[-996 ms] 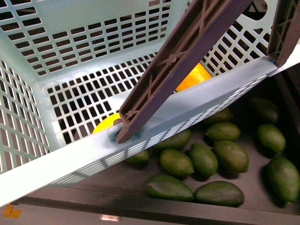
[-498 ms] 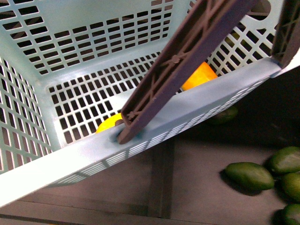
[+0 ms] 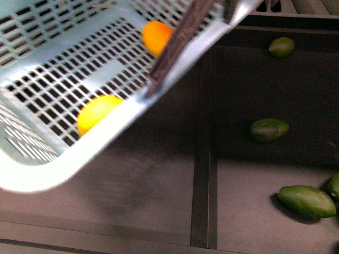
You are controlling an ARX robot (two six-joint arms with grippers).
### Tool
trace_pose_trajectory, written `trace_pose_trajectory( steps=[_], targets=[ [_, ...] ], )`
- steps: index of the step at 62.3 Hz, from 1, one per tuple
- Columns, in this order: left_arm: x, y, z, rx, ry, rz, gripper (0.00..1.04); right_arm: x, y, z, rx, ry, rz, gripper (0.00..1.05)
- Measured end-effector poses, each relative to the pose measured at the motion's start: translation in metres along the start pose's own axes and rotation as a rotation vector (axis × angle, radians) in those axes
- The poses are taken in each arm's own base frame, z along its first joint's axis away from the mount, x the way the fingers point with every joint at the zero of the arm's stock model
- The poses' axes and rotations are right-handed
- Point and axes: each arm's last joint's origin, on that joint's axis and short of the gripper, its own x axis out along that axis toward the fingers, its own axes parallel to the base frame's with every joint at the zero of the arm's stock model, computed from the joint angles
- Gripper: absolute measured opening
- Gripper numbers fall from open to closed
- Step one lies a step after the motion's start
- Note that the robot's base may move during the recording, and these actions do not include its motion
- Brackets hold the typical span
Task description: Pick lemon and mango into basket
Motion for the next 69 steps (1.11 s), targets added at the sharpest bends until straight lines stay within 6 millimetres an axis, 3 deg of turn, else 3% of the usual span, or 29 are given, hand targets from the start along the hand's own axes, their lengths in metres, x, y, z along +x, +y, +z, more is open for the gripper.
trace_pose_trajectory(
  steps=[16,31,40,57,69],
  targets=[
    [0.092,0.026,0.005,-0.208,-0.033,0.061,0.04,0.0,0.0,0.0,0.0,0.0,0.003,0.96],
    [0.144,0.053,-0.019,-0.368,0.007,0.096,0.04,0.0,0.0,0.0,0.0,0.0,0.003,0.96],
    [0.158,0.074,-0.03,-0.395,-0.013,0.143,0.04,0.0,0.0,0.0,0.0,0.0,0.003,0.96],
    [0.155,0.087,-0.035,-0.44,-0.034,0.149,0.05,0.0,0.0,0.0,0.0,0.0,0.003,0.96],
    [0.15,0.095,-0.036,-0.454,-0.053,0.183,0.42,0.0,0.0,0.0,0.0,0.0,0.003,0.96]
  ],
)
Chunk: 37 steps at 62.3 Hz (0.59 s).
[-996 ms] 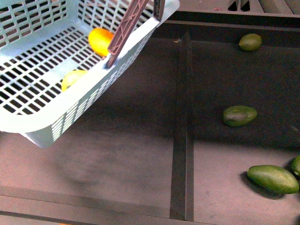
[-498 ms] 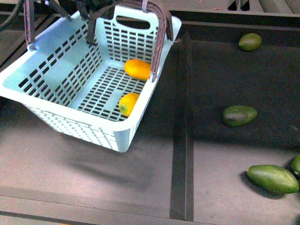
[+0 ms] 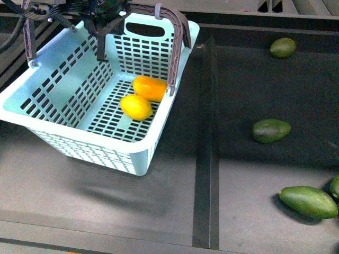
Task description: Pick lemon and mango into basket
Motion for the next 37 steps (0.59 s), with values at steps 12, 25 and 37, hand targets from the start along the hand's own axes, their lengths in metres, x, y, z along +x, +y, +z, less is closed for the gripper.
trace_pose_trajectory(
  steps=[12,25,37],
  targets=[
    [-0.021,0.007,0.016,0.041,-0.088,0.111,0.77,0.0,0.0,0.0,0.0,0.0,0.0,0.96],
    [-0.068,0.007,0.052,0.067,-0.18,0.17,0.98,0.0,0.0,0.0,0.0,0.0,0.0,0.96],
    [-0.091,0.0,0.062,0.125,-0.117,0.072,0.93,0.0,0.0,0.0,0.0,0.0,0.0,0.96]
  ],
)
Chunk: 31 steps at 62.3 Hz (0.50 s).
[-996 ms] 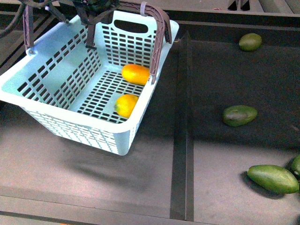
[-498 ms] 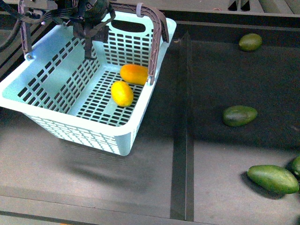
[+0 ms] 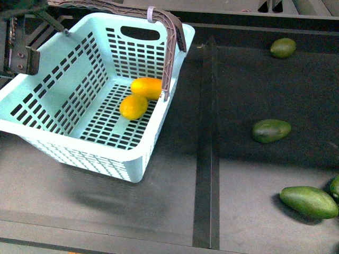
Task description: Pick lemon and mango into basket
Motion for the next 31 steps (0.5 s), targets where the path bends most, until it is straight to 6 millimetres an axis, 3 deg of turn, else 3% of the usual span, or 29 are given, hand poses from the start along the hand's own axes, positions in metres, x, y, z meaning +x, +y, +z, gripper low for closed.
trace_pose_trajectory(
  steps=[3,5,10,15,23,25,31],
  targets=[
    [0.001,0.009,0.002,0.158,0.089,-0.186,0.84,0.0,0.0,0.0,0.0,0.0,-0.001,0.96],
    [-0.003,0.025,0.008,0.359,0.083,-0.343,0.75,0.0,0.0,0.0,0.0,0.0,-0.001,0.96],
    [-0.025,0.048,0.029,0.75,-0.097,-0.535,0.58,0.0,0.0,0.0,0.0,0.0,-0.003,0.96],
    [-0.045,0.055,0.051,0.974,-0.252,-0.582,0.42,0.0,0.0,0.0,0.0,0.0,-0.002,0.96],
    [-0.063,0.085,0.065,1.143,-0.281,-0.556,0.15,0.0,0.0,0.0,0.0,0.0,-0.002,0.96],
    [-0.069,0.095,0.069,1.168,-0.281,-0.555,0.04,0.0,0.0,0.0,0.0,0.0,-0.002,0.96],
    [-0.081,0.114,0.078,1.179,-0.307,-0.56,0.04,0.0,0.0,0.0,0.0,0.0,-0.002,0.96]
  ],
)
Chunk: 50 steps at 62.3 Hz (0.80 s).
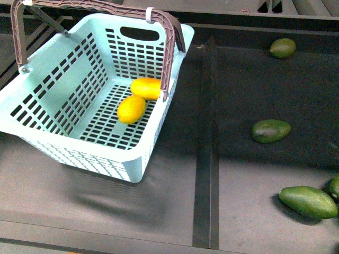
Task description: Pick lemon and mango into basket
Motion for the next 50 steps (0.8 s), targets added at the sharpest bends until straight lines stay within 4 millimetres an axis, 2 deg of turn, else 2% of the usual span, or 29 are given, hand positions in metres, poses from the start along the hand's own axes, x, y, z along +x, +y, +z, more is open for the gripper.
trace_pose_trajectory(
  steps=[5,16,23,50],
  targets=[
    [-0.013,0.005,-0.006,0.006,0.024,0.0,0.03,0.0,0.0,0.0,0.0,0.0,0.0,0.96],
    [-0.037,0.012,-0.003,0.009,0.016,0.0,0.03,0.0,0.0,0.0,0.0,0.0,0.0,0.96],
    [-0.05,0.023,-0.004,0.01,0.019,0.004,0.03,0.0,0.0,0.0,0.0,0.0,0.0,0.96],
    [-0.082,0.024,0.002,0.012,0.003,0.0,0.03,0.0,0.0,0.0,0.0,0.0,0.0,0.96]
  ],
)
